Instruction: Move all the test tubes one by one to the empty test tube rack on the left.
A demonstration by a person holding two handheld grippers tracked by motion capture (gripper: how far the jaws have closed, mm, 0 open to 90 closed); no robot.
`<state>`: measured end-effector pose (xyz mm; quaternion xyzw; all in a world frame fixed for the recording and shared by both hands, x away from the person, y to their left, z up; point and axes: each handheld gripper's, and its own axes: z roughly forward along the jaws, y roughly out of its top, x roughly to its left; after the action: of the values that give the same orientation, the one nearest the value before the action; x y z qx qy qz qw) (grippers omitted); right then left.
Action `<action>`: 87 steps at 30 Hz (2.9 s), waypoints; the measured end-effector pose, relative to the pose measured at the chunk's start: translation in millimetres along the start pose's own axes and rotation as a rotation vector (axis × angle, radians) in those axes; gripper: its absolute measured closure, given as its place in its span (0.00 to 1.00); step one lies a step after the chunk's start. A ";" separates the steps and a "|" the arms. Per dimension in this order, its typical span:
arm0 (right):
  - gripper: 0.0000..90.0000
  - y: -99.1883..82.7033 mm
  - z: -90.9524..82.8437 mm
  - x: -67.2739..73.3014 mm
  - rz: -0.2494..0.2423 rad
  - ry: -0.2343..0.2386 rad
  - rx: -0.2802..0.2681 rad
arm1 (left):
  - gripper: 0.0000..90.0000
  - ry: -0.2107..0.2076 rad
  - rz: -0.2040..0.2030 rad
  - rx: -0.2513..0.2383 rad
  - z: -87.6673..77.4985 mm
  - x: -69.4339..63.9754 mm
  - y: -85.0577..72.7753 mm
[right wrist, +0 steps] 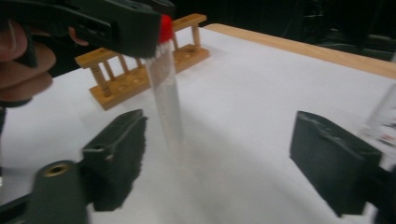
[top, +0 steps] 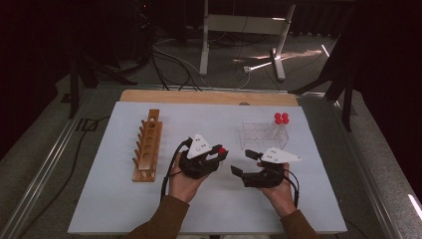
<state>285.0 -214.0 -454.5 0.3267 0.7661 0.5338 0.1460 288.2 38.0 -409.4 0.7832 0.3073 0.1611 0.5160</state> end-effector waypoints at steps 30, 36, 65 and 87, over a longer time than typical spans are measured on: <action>0.00 -18.8 -45.7 -39.6 0.065 -0.188 -0.091 | 0.79 0.139 -0.088 -0.105 -58.2 58.9 14.4; 0.00 -19.9 -48.0 -41.3 0.073 -0.197 -0.096 | 0.79 0.169 -0.091 -0.113 -67.7 67.8 18.1; 0.00 -22.2 -46.9 -40.3 0.079 -0.201 -0.100 | 0.79 0.391 -0.092 -0.152 -88.3 118.5 22.0; 0.00 -23.3 -46.3 -40.4 0.083 -0.199 -0.101 | 0.79 0.526 -0.135 -0.124 -78.6 156.1 10.4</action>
<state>280.5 -279.1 -462.9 0.4015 0.7059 0.5423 0.2154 365.2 192.0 -377.5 0.6590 0.4719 0.3427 0.4749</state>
